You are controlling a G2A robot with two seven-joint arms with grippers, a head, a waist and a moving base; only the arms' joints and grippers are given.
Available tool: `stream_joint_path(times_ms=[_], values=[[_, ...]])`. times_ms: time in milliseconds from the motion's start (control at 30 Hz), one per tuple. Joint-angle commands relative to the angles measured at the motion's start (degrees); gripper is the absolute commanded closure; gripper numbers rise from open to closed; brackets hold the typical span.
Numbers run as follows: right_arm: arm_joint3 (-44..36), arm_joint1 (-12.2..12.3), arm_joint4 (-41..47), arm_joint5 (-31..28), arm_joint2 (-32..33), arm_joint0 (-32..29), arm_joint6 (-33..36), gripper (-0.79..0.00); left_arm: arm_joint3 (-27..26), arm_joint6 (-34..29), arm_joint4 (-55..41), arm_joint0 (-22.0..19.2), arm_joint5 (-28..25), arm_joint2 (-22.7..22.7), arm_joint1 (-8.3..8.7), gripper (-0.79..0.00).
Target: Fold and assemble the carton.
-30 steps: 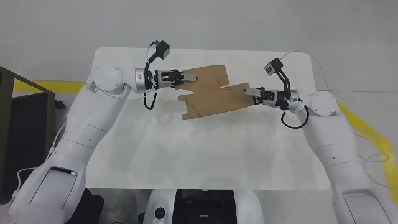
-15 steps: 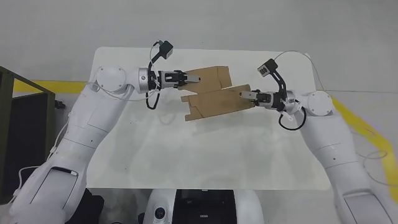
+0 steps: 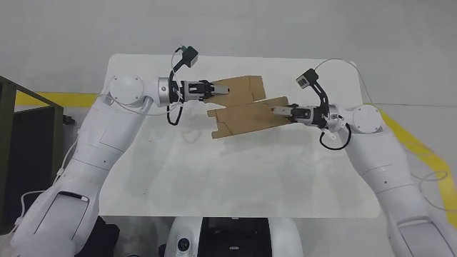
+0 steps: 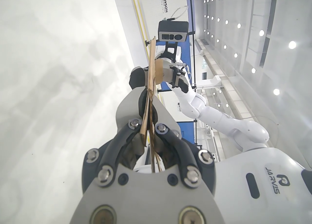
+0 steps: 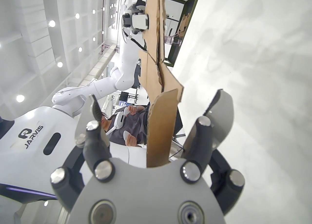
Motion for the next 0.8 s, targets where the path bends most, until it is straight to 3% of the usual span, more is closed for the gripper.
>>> stream_joint_path(times_ms=[0,233,500,633,767], values=[[-0.2,0.1,0.1,-0.1,-0.4,0.1,-0.1,-0.203,0.0,0.0,0.0,0.0,0.0,0.0,0.0,0.0],[-0.1,0.6,0.7,-0.3,-2.0,0.7,-0.3,-0.209,0.0,0.0,0.1,-0.1,0.0,0.1,-0.03,0.0],[0.5,1.0,1.0,-0.4,-3.5,1.5,-0.4,-0.049,0.0,-0.1,0.3,-0.2,0.0,0.2,-0.03,0.0],[0.8,1.2,1.2,-0.4,-4.2,1.8,-0.4,0.0,-0.1,-0.2,0.1,-0.2,0.0,0.0,-0.01,0.0],[1.0,1.4,1.5,-0.5,-4.8,2.1,-0.5,0.0,-0.2,-0.3,-0.1,-0.2,0.0,-0.1,0.02,0.0]])
